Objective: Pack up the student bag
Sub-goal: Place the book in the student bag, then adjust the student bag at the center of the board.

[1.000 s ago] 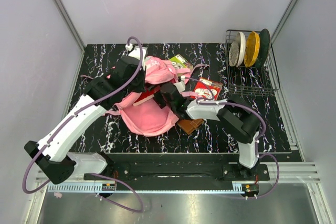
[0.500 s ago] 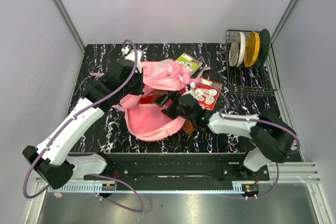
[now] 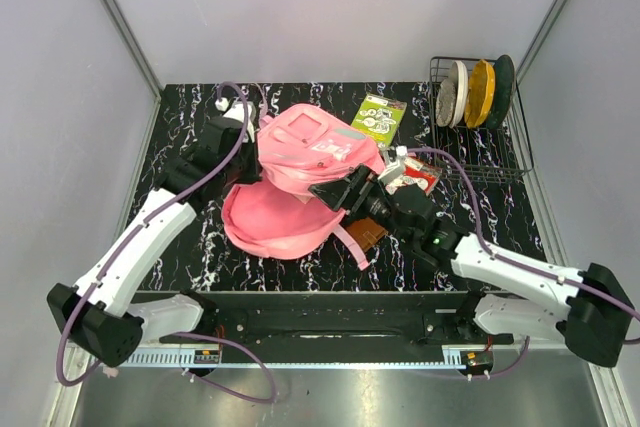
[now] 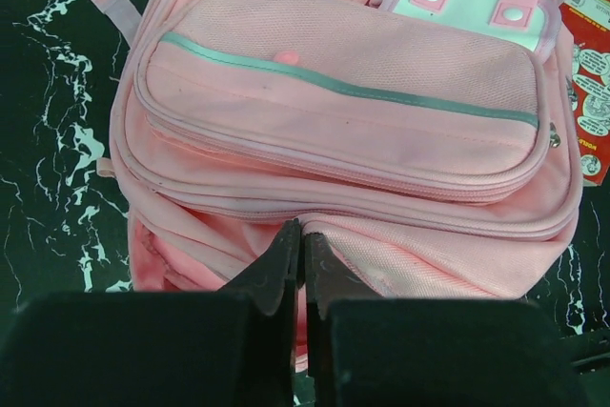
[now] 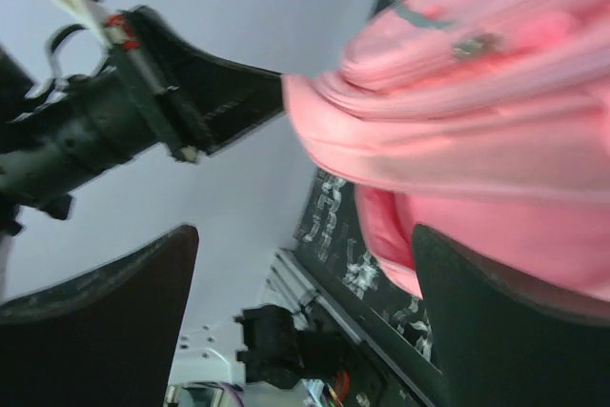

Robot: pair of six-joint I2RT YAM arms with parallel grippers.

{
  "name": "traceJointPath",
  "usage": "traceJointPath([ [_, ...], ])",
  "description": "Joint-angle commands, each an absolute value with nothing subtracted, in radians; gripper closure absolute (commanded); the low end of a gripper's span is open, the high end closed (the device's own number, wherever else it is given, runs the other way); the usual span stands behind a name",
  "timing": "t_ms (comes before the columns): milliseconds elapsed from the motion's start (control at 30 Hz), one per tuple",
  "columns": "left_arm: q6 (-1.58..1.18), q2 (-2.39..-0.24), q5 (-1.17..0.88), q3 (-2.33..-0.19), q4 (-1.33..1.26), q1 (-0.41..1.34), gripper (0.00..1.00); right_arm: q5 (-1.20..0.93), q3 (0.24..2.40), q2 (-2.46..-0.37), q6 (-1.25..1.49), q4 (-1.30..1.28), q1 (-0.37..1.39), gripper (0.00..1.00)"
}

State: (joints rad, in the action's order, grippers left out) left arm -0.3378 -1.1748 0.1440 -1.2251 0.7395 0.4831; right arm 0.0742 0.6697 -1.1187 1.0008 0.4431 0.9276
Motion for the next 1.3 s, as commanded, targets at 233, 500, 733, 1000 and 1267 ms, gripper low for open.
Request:
traceJointPath([
  [233,-0.390,-1.002,0.344,-1.284,0.762,0.472,1.00,0.223,0.695,-0.932,1.170,-0.163,0.668,0.00],
  [500,-0.448,-0.913,0.345,-1.227,0.781,0.472,1.00,-0.171,0.988,-1.489,1.063,-0.016,0.646,0.00],
  [733,-0.465,-0.949,0.236,-1.157,0.736,0.474,1.00,-0.331,1.322,-1.844,1.011,0.005,0.632,0.00],
  [1000,-0.431,-0.916,0.256,-1.138,0.738,0.474,0.41,-0.010,1.194,-1.586,0.868,-0.181,0.540,0.00],
  [1267,-0.396,-0.959,0.118,-1.252,0.689,0.480,0.01,0.149,0.869,-1.237,0.886,-0.277,0.474,0.00],
])
